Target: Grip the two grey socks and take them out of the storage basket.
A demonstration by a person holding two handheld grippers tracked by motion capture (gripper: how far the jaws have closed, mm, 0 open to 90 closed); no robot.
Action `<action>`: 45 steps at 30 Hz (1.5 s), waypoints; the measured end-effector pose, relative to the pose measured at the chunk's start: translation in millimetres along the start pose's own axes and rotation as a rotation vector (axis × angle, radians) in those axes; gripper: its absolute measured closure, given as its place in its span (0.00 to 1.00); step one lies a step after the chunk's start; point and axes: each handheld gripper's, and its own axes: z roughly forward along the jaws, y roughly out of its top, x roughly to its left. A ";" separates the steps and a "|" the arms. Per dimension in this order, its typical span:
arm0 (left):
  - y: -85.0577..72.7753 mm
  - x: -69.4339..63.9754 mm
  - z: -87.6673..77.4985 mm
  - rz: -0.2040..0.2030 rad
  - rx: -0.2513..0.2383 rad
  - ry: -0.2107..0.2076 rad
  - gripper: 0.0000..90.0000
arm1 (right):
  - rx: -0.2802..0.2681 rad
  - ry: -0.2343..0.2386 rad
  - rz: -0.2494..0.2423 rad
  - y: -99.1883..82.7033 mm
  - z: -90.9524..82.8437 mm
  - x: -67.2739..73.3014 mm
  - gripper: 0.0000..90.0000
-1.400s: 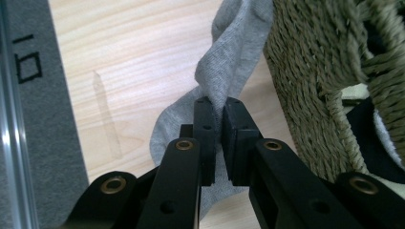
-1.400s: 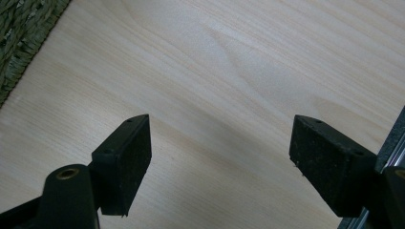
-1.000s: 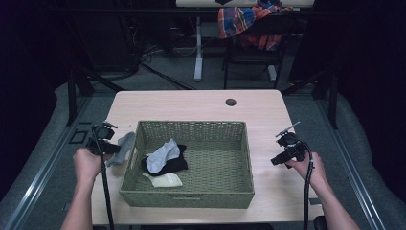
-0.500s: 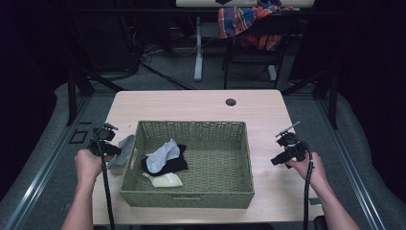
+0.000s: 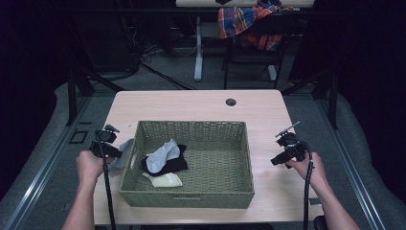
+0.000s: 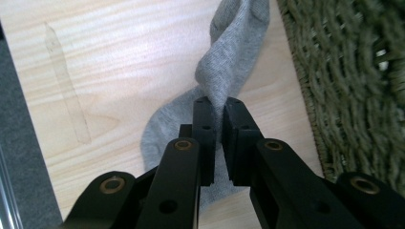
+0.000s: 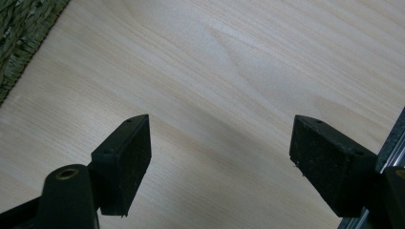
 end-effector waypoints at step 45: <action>26.1 -83.7 -87.4 0.147 -0.268 -0.011 0.00 | -0.017 0.007 0.016 -1.3 0.2 -0.2 0.25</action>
